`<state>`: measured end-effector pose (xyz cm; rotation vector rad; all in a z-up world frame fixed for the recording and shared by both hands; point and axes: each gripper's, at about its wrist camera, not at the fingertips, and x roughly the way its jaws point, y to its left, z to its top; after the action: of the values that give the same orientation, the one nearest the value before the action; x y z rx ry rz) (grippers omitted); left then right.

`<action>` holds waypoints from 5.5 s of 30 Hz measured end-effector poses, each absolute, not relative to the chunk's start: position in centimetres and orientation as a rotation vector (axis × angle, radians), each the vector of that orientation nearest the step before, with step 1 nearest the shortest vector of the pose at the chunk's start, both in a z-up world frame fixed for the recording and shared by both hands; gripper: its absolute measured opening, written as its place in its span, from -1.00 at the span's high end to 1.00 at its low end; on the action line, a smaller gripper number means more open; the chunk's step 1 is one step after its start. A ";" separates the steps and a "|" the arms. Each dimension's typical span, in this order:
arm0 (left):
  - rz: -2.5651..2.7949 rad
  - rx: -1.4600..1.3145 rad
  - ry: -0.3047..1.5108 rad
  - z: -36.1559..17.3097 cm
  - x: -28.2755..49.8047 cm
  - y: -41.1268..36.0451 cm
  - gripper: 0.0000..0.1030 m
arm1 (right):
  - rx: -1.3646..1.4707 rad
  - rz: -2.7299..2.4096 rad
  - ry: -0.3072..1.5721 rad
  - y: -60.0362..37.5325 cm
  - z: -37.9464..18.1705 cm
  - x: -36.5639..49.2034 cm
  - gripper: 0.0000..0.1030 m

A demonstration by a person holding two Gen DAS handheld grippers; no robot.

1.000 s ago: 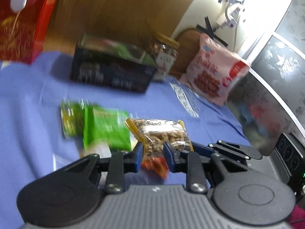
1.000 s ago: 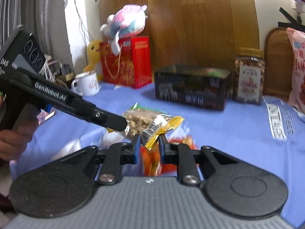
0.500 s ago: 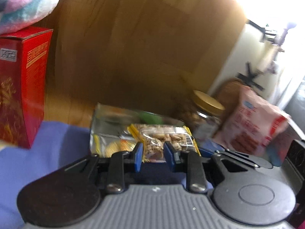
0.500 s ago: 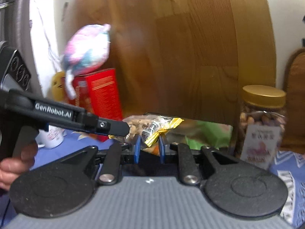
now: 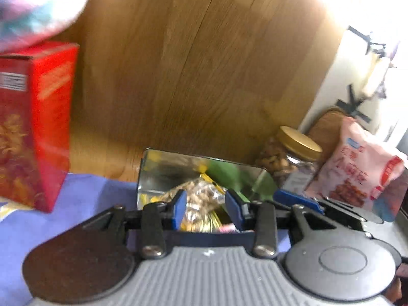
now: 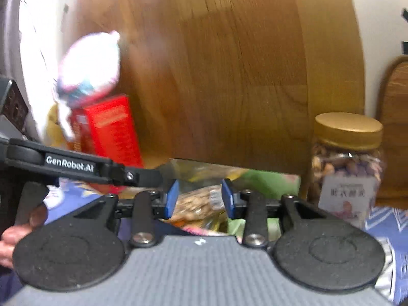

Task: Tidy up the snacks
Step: 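Carry the peanut bag into the black tin and open the left tool, then close the left tool on the green square snack packet, then hold the green packet low over the tablecloth with the left tool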

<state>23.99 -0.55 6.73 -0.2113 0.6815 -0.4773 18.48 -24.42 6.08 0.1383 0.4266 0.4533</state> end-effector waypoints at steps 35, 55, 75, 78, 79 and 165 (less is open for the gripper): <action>-0.673 -0.191 0.930 1.7 5.1 -3.0 0.42 | 0.220 0.536 0.630 -27.5 2.2 -1.4 0.38; -0.527 -0.145 0.914 0.6 -1.9 1.9 0.37 | 0.169 0.647 0.675 -22.2 0.4 -7.1 0.09; -0.478 -0.088 0.881 0.7 -3.2 2.2 0.22 | 0.136 0.564 0.649 -21.6 -0.5 -8.9 0.09; -0.475 -0.089 0.881 0.7 -3.2 2.1 0.21 | 0.144 0.560 0.646 -21.7 -0.6 -8.9 0.09; -0.475 -0.088 0.881 0.7 -3.2 2.1 0.21 | 0.144 0.559 0.645 -21.7 -0.6 -8.9 0.08; -0.697 -0.328 0.878 -1.7 -1.8 4.8 0.14 | 0.116 0.555 0.567 -19.7 -1.4 -8.8 0.36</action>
<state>-1.81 4.84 -1.72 -0.3279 0.8779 -0.6966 -8.76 -19.66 -1.37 0.1158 0.5669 0.5551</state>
